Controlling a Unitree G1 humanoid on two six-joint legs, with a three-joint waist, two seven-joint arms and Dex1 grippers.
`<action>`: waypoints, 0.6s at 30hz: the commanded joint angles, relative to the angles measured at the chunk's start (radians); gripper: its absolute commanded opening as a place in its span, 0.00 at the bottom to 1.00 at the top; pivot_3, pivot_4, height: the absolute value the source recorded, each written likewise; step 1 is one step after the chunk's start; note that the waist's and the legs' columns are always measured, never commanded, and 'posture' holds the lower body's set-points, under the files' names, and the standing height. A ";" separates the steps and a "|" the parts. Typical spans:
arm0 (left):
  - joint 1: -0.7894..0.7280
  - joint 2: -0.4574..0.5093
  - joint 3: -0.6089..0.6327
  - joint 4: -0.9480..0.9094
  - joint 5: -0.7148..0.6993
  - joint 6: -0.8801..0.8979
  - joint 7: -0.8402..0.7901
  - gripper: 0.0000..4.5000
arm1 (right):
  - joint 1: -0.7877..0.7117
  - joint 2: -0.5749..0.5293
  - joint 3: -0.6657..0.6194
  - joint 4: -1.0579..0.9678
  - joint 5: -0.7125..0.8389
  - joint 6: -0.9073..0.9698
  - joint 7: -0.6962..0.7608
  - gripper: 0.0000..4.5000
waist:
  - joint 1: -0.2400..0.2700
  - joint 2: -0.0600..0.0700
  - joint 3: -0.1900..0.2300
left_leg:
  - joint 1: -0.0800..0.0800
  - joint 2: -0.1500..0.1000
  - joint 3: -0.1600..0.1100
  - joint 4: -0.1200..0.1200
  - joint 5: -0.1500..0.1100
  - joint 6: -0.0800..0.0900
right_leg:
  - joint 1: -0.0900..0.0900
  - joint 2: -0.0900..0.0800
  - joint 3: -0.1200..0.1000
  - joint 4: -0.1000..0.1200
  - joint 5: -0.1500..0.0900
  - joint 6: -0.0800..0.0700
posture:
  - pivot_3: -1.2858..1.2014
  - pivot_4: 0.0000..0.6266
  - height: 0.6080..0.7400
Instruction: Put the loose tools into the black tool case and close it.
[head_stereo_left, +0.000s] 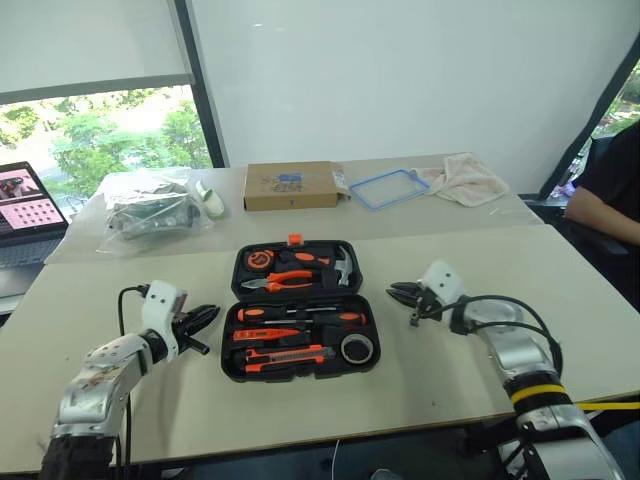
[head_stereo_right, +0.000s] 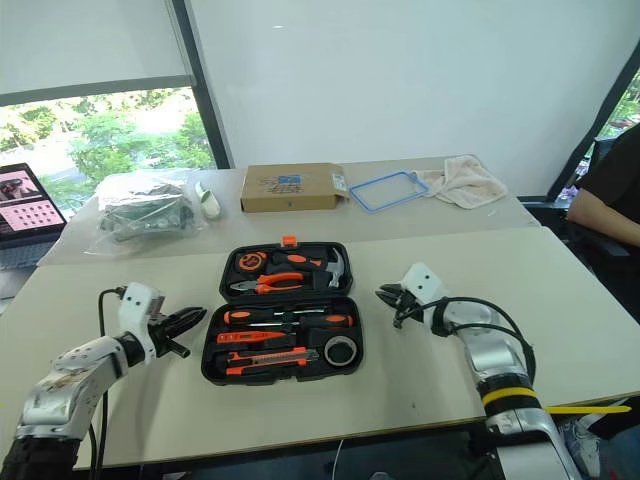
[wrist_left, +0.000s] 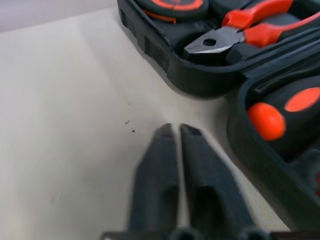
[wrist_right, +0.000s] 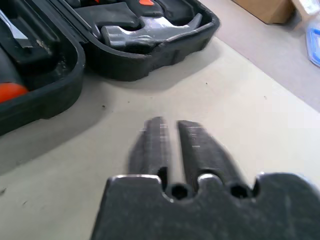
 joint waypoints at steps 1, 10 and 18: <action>-0.037 -0.006 -0.027 0.037 0.023 -0.029 -0.026 0.00 | -0.041 0.018 0.030 0.038 -0.004 -0.060 0.049 0.02 | -0.001 0.000 0.000 | 0.000 0.000 0.000 0.000 0.000 0.000 | 0.000 0.000 0.000 0.000 0.000 0.000 | 0.52 0.24 1.00; -0.058 -0.017 -0.112 0.048 0.032 -0.090 -0.185 0.00 | -0.047 0.030 0.068 0.008 0.024 -0.087 0.165 0.02 | 0.006 0.000 0.000 | 0.000 -0.001 0.000 0.000 0.000 0.000 | 0.000 0.000 0.000 0.000 0.000 0.001 | 0.52 0.24 1.00; 0.029 -0.012 -0.151 -0.082 0.031 -0.081 -0.253 0.00 | 0.066 -0.015 0.065 -0.221 0.070 0.024 0.226 0.02 | 0.004 0.000 0.000 | -0.001 -0.001 0.000 -0.001 -0.001 0.002 | -0.001 0.000 0.000 0.000 0.000 0.001 | 0.52 0.24 1.00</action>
